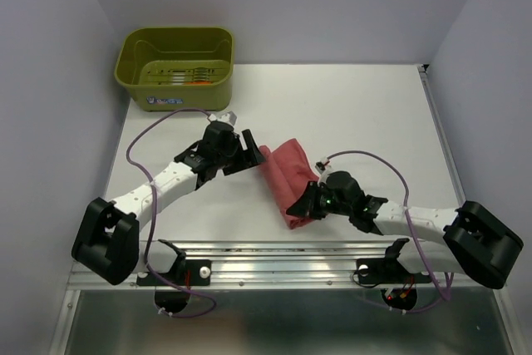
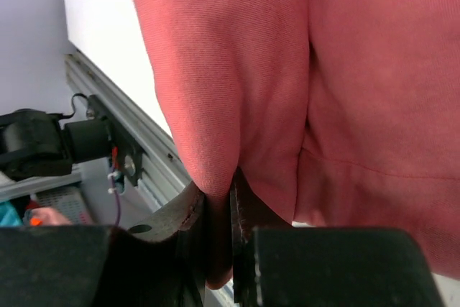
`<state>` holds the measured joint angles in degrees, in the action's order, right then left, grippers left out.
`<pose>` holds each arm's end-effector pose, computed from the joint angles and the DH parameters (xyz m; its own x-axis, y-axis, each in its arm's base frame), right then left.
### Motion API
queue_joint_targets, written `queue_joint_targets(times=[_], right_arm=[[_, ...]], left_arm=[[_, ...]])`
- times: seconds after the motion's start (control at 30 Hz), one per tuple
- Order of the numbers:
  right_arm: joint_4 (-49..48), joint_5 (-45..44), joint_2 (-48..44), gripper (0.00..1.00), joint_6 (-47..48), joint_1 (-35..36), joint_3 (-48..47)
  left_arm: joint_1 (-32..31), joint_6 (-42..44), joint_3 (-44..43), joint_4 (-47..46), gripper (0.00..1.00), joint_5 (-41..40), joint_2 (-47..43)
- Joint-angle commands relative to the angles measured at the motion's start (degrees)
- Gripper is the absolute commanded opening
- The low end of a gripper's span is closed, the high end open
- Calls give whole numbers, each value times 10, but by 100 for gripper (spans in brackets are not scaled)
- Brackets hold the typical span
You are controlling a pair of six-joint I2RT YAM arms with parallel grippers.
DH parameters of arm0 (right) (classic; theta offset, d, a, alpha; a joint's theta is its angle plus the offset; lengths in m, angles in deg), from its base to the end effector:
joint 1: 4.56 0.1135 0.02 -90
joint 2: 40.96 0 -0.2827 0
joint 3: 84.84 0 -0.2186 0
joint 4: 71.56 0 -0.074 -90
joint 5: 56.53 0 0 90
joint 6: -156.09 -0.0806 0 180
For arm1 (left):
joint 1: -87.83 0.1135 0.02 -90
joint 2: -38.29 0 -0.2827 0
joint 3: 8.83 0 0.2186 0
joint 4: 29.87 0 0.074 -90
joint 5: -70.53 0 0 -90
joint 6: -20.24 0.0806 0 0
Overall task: Roll the t-shirts
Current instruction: Roll the T-shirt to the center of the board.
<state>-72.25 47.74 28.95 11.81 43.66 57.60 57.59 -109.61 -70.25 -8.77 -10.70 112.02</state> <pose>0.1431 0.1900 0.1822 -0.9044 0.1687 -0.3919 -0.2196 0.6034 0.7666 0.2380 -0.1530 0.2537 -0.7546 -0.2931 -0.5871 0.1617 0.7840 -0.5993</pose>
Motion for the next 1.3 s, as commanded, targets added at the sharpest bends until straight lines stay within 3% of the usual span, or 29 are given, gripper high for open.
queue_joint_targets(times=[0.0, 0.13, 0.57, 0.73, 1.13, 1.23, 1.27], right_arm=[[-93, 74, -5, 1, -49, -31, 34], [-139, 117, 7, 1, -74, -56, 64], [-164, 178, 32, 1, -75, -92, 74], [-167, 187, 38, 1, -75, -97, 75], [-166, 193, 27, 1, -73, -119, 91], [-163, 187, 20, 8, -74, -119, 96], [-162, 184, 16, 20, -73, -119, 98]], left_arm=[[-24, 12, -35, -32, 81, 18, 17], [-34, 12, -47, -45, 66, 28, 35], [-47, 13, -67, -89, 25, 62, 92], [-48, 11, -87, -113, 18, 71, 131], [-48, 21, -149, -126, 16, 78, 222], [-47, 22, -158, -131, 15, 83, 249], [-47, 22, -160, -131, 15, 84, 253]])
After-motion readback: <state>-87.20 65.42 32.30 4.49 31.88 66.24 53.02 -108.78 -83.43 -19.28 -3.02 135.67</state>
